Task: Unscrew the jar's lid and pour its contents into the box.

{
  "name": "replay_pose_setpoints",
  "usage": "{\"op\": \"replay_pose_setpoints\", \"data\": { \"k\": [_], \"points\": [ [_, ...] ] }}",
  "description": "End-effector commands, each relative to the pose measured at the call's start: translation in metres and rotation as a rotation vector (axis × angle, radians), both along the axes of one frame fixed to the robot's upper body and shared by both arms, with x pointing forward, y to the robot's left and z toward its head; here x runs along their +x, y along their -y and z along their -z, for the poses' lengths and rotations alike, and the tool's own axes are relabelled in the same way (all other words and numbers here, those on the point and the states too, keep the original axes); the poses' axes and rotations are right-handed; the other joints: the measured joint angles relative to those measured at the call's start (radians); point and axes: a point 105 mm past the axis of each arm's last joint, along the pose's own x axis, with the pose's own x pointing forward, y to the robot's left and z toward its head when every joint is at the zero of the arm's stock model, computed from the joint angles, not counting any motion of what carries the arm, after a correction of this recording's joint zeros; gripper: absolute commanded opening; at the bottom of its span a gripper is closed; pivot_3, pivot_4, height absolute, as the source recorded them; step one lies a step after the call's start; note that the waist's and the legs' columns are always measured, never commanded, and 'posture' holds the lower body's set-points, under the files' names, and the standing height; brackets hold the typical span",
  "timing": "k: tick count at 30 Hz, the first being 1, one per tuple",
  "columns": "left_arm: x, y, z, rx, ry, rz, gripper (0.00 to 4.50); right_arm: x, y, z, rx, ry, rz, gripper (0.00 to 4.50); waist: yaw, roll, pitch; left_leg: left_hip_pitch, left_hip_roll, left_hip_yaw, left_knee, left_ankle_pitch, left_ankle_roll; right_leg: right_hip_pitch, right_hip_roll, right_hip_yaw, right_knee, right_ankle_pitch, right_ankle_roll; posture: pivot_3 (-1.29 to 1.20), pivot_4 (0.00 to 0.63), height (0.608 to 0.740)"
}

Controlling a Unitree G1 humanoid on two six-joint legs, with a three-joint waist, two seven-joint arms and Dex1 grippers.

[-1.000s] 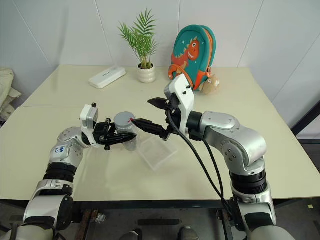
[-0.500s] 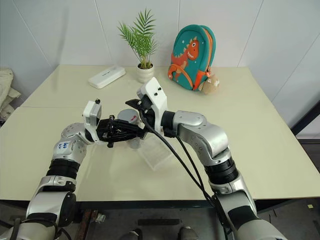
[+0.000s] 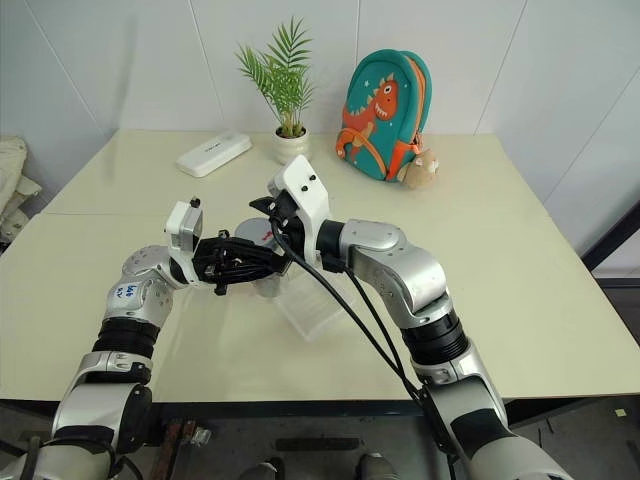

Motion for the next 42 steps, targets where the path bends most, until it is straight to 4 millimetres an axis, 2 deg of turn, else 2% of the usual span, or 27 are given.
{"op": "replay_pose_setpoints", "data": {
  "k": [1,12,19,22,28,34,42],
  "points": [
    [-0.004,0.0,-0.01,-0.001,0.055,0.017,2.01,-0.001,0.012,-0.011,0.026,0.041,0.026,4.46,0.0,0.0,0.0,0.0,0.0,0.0,0.0,0.0,0.0,0.0,0.0,0.0,0.0,0.0,0.0,0.0,0.15,0.74],
    [-0.003,-0.001,-0.009,-0.002,0.052,0.013,2.01,0.0,0.053,-0.004,-0.008,0.016,0.127,4.46,0.002,0.0,0.0,0.0,0.0,0.0,0.0,0.0,0.0,0.0,0.0,0.0,0.0,0.0,0.0,0.0,0.15,0.74],
    [-0.002,0.0,-0.009,-0.002,0.051,0.012,2.01,-0.014,0.065,-0.008,-0.024,0.01,0.107,4.46,0.003,0.0,0.0,0.0,0.0,0.0,0.0,0.0,0.0,0.0,0.0,0.0,0.0,0.0,0.0,0.0,0.15,0.74],
    [-0.002,0.001,-0.008,0.0,0.05,0.014,2.01,-0.025,0.066,-0.009,-0.035,0.005,0.064,4.46,0.002,0.0,0.0,0.0,0.0,0.0,0.0,0.0,0.0,0.0,0.0,0.0,0.0,0.0,0.0,0.0,0.15,0.74],
    [-0.003,0.003,-0.008,0.006,0.051,0.029,2.01,-0.032,0.063,-0.015,-0.023,0.011,0.01,4.46,0.002,0.0,0.0,0.0,0.0,0.0,0.0,0.0,0.0,0.0,0.0,0.0,0.0,0.0,0.0,0.0,0.15,0.74],
    [-0.005,0.007,-0.008,0.019,0.061,0.059,2.01,-0.041,0.044,-0.019,-0.015,0.005,-0.128,4.46,0.001,0.0,0.0,0.0,0.0,0.0,0.001,0.0,0.0,0.0,0.0,0.0,0.0,0.0,0.0,0.0,0.15,0.74],
    [-0.015,0.017,-0.005,0.032,0.074,0.108,2.01,-0.028,0.02,-0.017,-0.05,0.039,-0.199,4.46,0.001,0.0,0.0,0.0,0.0,0.0,0.001,0.0,0.0,0.0,0.0,0.0,0.0,0.0,0.0,0.0,0.15,0.74]
  ]
}}
